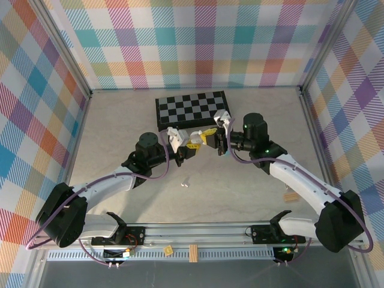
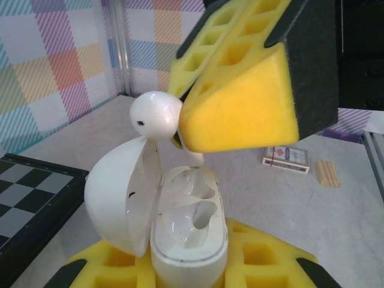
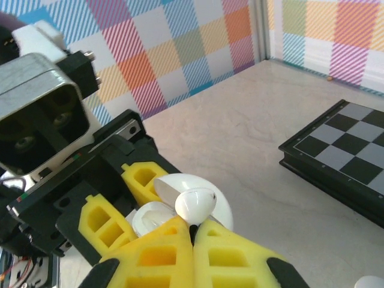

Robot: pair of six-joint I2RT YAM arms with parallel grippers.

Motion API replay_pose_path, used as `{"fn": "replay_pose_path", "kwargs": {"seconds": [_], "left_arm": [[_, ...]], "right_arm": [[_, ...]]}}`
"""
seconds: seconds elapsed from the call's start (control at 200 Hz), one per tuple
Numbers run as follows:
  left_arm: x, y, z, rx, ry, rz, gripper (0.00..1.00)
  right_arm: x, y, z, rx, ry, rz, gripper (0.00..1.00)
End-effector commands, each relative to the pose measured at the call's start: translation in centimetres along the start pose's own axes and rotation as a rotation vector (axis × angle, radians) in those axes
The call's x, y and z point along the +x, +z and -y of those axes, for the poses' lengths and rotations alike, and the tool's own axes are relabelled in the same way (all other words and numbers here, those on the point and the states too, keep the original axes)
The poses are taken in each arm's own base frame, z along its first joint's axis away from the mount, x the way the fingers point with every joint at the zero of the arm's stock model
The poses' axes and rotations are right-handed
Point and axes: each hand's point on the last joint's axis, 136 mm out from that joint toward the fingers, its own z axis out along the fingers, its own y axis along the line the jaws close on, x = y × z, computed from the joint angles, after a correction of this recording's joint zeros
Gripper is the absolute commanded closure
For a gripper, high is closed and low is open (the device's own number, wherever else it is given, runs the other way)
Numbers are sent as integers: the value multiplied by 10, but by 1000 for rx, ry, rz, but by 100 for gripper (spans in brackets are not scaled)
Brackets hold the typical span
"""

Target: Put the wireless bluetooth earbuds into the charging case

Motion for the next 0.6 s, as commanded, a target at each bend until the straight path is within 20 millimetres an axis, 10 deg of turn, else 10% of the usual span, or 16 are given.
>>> {"fn": "replay_pose_path", "kwargs": {"seconds": [0.0, 0.27, 0.595], "left_arm": [[-7, -7, -11, -64, 23, 42, 90], [9, -26, -25, -140, 10, 26, 90], [4, -34, -16, -117, 21, 36, 89]], "right_arm": [[-13, -17, 18, 100, 57, 99, 94], [88, -43, 72, 437, 369, -126, 95], [235, -94, 81, 796, 750, -598, 98]]}}
